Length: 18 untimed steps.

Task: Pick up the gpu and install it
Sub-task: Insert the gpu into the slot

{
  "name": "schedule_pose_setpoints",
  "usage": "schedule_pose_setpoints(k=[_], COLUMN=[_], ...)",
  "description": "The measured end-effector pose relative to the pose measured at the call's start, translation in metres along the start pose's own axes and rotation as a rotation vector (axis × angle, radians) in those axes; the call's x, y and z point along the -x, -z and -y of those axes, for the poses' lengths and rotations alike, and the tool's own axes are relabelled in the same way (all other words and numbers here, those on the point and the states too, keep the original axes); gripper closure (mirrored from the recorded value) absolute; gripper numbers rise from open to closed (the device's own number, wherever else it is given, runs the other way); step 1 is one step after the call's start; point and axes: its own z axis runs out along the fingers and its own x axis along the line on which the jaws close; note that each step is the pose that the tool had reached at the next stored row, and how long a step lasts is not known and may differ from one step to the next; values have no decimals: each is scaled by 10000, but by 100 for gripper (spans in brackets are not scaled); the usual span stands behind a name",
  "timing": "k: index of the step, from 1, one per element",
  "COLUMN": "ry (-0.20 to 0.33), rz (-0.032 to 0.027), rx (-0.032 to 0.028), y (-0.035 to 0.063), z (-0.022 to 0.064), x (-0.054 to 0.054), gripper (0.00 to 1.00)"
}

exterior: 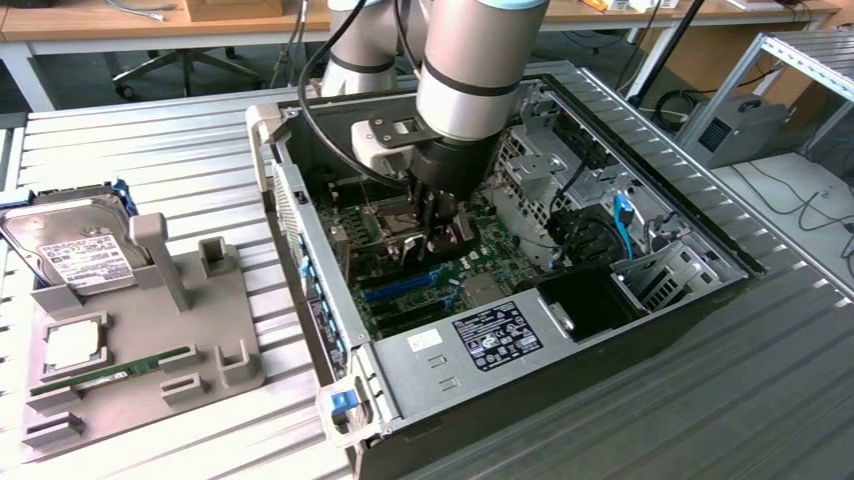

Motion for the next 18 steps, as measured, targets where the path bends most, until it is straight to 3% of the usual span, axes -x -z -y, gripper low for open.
schedule_pose_setpoints(k=[18], ry=[0], rz=[0], rx=[0], y=[-25], z=[-65], x=[-2], gripper=[73])
